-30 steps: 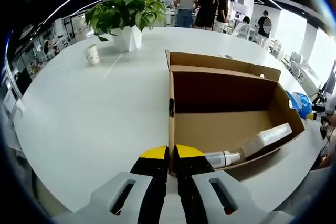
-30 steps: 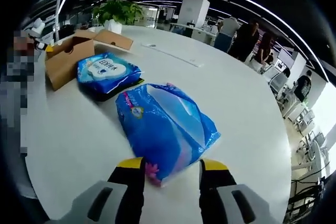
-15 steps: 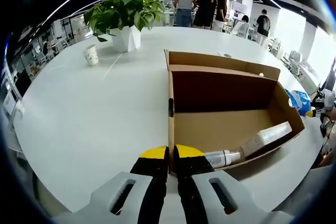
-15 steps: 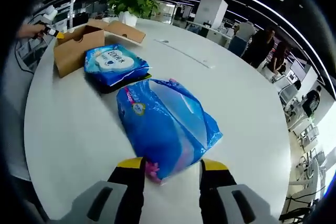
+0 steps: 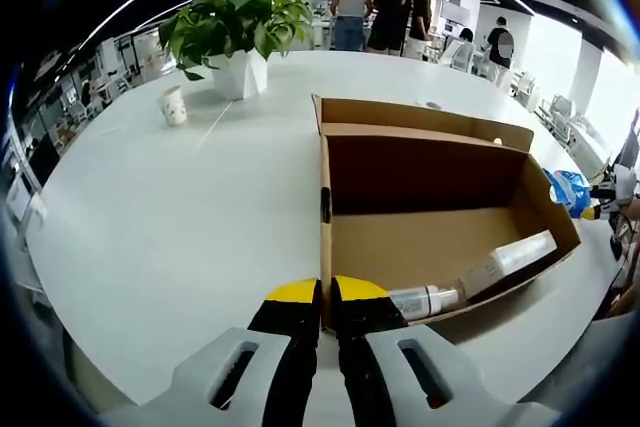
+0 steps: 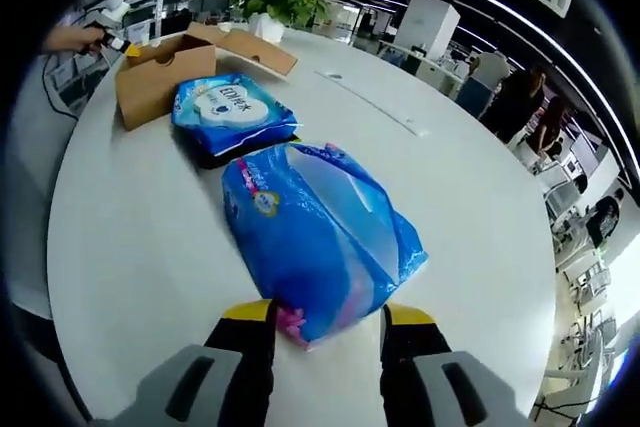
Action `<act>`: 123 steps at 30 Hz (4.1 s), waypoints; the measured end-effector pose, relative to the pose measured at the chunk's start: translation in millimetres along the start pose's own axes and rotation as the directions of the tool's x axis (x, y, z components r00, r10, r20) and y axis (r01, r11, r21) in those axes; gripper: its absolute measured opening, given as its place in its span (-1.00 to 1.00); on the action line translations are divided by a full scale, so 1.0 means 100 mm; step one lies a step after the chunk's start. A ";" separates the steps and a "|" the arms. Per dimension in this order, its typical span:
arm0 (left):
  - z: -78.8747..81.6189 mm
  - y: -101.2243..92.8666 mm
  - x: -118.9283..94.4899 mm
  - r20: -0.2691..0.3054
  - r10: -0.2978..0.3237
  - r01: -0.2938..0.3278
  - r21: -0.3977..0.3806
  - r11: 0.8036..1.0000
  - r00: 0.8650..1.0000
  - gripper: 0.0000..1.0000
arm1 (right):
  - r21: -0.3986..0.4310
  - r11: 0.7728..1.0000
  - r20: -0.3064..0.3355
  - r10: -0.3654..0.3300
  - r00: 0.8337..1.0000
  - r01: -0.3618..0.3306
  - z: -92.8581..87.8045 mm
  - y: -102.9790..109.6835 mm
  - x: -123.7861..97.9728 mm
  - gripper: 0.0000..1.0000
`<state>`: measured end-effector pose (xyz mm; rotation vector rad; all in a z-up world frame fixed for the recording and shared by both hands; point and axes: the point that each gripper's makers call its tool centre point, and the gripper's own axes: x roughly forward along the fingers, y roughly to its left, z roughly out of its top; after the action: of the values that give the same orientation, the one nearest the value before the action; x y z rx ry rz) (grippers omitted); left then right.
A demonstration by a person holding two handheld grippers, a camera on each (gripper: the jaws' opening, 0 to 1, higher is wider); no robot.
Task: Operate the shoe box by opening the lid, removing the specified soft item, and placing it in the target area until the item is outside and the box remains undamaged.
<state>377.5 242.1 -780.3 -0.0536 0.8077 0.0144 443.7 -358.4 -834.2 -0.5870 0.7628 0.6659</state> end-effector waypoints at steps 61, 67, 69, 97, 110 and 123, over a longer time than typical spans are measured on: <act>0.00 -0.01 0.00 -0.004 -0.017 0.017 -0.030 0.999 1.000 -0.96 | -0.111 0.994 0.117 0.027 0.993 -0.013 0.78 0.24 -0.43 -0.12; 0.00 -0.01 0.00 -0.008 -0.013 0.013 -0.016 1.000 1.000 -0.96 | -0.134 0.990 0.157 0.056 0.986 -0.035 1.01 0.39 -0.44 -0.12; 0.00 -0.01 0.00 -0.008 -0.011 0.011 -0.014 1.000 1.000 -0.96 | -0.144 0.989 0.160 0.068 0.985 -0.045 1.05 0.43 -0.42 -0.12; 0.00 -0.01 0.01 -0.007 -0.010 0.010 -0.006 1.000 1.000 -0.95 | -0.240 0.953 0.234 0.240 0.942 -0.183 1.72 1.03 -0.19 -0.12; 0.00 -0.02 0.01 -0.006 -0.010 0.010 -0.006 1.000 1.000 -0.95 | -0.275 0.935 0.250 0.296 0.922 -0.225 1.98 1.33 -0.20 -0.13; 0.01 -0.02 0.01 -0.007 -0.012 0.012 -0.010 1.000 1.000 -0.95 | -0.318 0.912 0.262 0.348 0.900 -0.261 2.20 1.51 -0.11 -0.17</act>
<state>379.3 240.5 -780.3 -0.0680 0.8141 0.0073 422.3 -112.3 -731.8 -0.5985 0.4667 1.1451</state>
